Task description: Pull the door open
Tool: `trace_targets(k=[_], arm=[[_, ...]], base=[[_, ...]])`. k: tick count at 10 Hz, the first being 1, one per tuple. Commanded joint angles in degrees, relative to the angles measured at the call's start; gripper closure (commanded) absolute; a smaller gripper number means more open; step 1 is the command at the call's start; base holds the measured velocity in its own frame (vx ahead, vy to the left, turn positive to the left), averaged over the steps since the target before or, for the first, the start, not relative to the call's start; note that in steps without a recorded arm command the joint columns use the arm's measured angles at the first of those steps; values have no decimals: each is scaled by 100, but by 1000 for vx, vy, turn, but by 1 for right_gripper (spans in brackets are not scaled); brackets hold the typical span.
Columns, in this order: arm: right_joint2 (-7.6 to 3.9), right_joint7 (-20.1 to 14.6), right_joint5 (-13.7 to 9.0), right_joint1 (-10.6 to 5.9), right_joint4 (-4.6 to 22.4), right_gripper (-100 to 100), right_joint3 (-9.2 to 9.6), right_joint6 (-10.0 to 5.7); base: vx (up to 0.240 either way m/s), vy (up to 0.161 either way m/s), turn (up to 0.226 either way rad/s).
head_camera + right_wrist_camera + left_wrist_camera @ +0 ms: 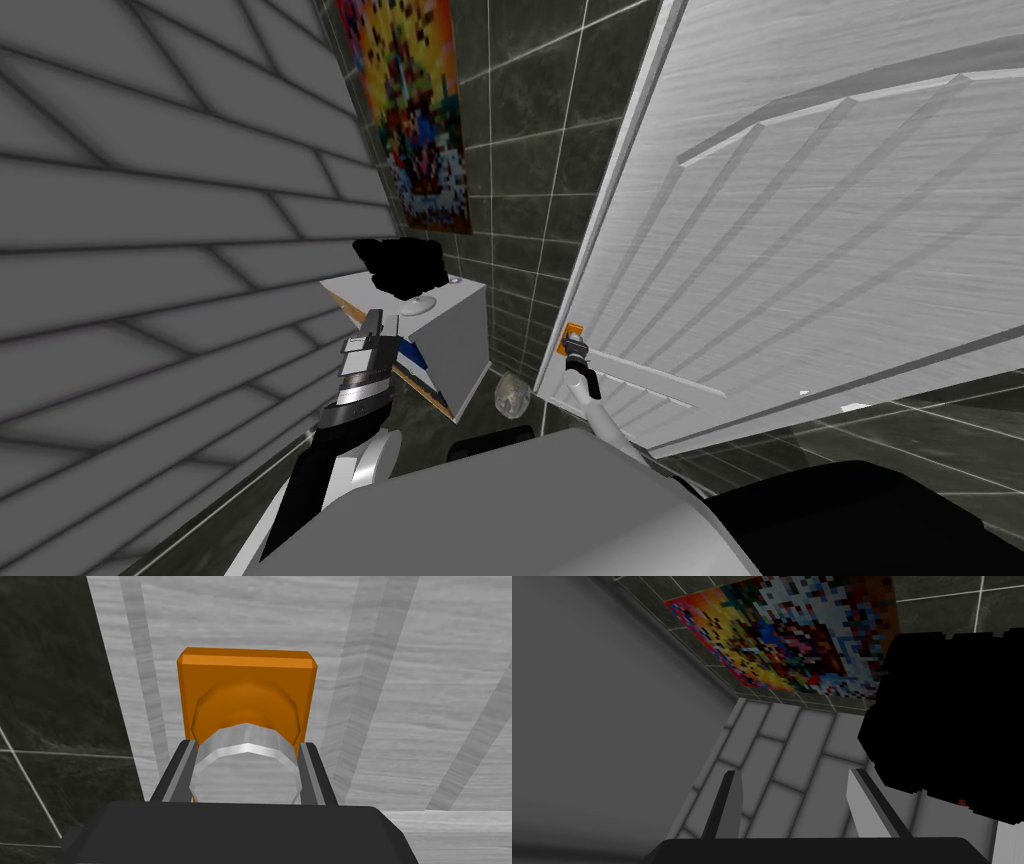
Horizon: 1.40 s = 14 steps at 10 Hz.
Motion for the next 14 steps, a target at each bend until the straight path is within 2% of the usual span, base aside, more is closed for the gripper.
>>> trace_targets(k=[1,10,14], arm=[[-2,-1,-2,16,19,100,-9,-13],[-57,-76,9,38,5,100,28,4],[-132,-177,25,68,-15,100,78,27]], base=[[-164,48,-22],[-198,54,-10],[-197,32,11]])
